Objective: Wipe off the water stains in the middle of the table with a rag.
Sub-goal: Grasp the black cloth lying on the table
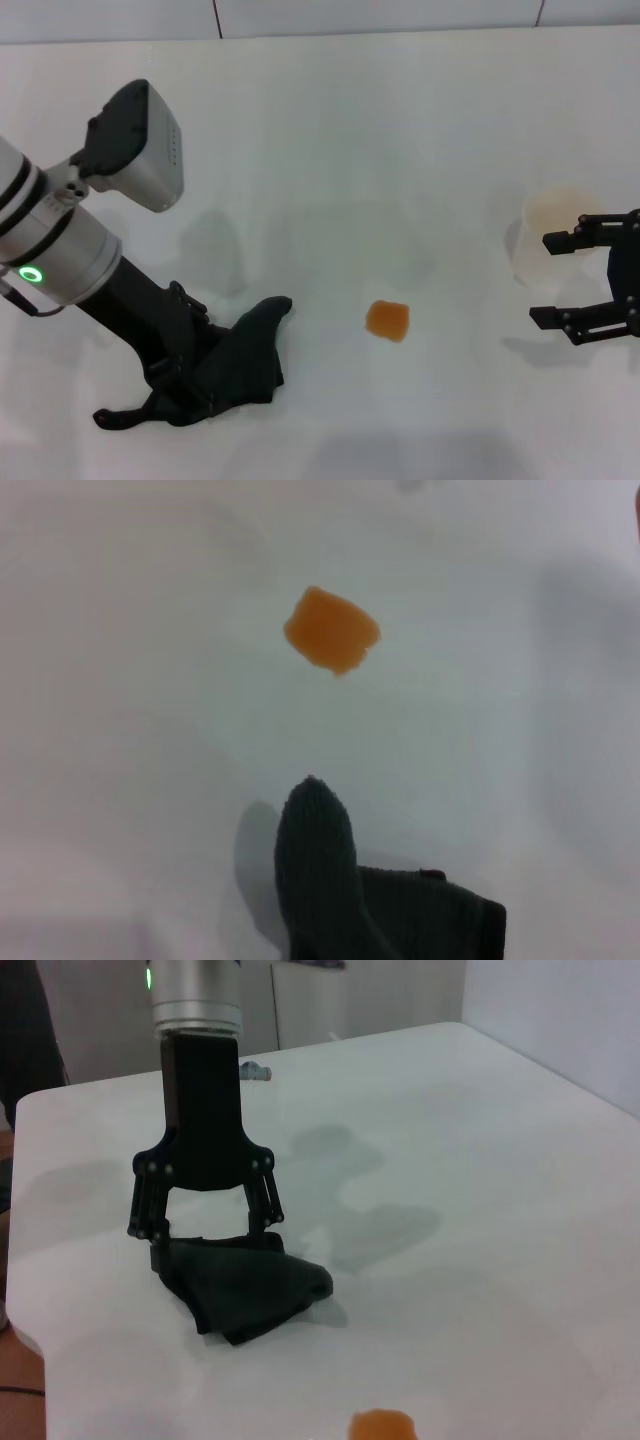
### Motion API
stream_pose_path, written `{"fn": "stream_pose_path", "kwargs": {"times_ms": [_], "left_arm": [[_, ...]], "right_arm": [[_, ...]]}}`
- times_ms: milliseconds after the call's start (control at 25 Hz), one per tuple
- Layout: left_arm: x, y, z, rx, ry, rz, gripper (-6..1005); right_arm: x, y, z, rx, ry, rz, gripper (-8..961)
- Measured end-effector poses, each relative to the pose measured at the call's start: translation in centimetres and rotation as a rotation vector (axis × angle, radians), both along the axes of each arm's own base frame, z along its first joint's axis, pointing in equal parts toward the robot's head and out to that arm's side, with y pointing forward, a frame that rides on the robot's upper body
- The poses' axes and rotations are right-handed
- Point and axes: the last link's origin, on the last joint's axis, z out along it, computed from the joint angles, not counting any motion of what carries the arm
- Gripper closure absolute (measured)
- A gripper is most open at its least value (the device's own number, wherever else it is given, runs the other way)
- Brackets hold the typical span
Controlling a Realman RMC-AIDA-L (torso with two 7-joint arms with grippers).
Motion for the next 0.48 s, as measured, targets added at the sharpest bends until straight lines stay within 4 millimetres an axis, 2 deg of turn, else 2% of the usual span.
{"fn": "stream_pose_path", "kwargs": {"times_ms": [200,480], "left_arm": [[0.06,-0.18,-0.62,-0.013,-0.008,-0.001,220],[0.02,-0.05,-0.51,-0.004,-0.009,0.005,268]], "right_arm": [[0.03,-0.06,-0.04,-0.003,0.002,-0.003,125],[0.07,-0.12,-0.05,-0.005,0.004,-0.009,126]]}}
